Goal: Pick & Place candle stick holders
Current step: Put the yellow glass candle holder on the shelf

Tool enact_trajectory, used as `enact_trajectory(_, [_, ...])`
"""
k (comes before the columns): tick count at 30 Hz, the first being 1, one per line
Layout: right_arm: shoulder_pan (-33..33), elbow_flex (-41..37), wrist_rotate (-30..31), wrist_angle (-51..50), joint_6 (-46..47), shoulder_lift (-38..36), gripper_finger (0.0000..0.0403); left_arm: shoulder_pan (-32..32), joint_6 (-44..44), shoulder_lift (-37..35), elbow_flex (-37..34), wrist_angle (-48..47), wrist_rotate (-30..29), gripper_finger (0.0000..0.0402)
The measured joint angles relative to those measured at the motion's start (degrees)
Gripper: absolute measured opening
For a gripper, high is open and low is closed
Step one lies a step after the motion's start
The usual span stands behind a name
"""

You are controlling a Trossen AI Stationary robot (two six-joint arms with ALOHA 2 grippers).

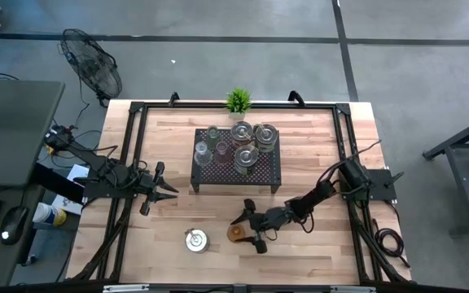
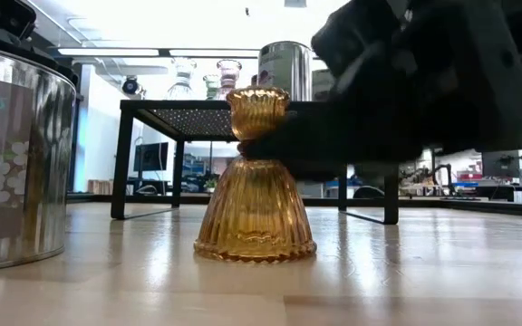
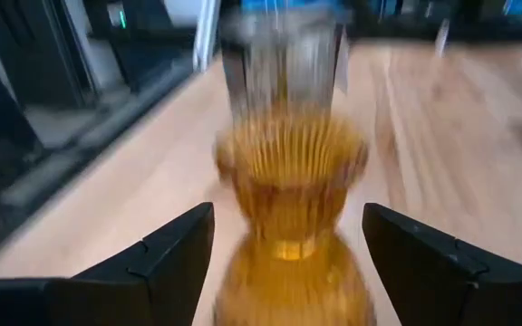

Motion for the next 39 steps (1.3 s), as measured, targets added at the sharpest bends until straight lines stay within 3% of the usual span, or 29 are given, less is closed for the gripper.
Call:
enact_trajectory(3, [-0.01,-1.04,-0.18,5.25,-0.04,0.00,0.0275,0.00,0.00,0.00,0.00,-0.01,0.01,0.0073])
enact_trajectory(16, [0.00,-0.93,-0.53,4.50,-1.51,0.00,0.0274,-0.01,0.00,0.00,0.00,0.00,0.00,0.0073])
enact_trajectory(30, [0.00,-0.90,-0.09,2.47,-1.99,0.04,0.0191,0.00,0.00,0.00,0.00,-0.01,0.00,0.0073])
enact_trajectory(39, [0.00,-0.84,-0.11,3.91,-2.09,0.04,0.0174,-0.02,0.00,0.00,0.00,-0.02,0.00,0.0073])
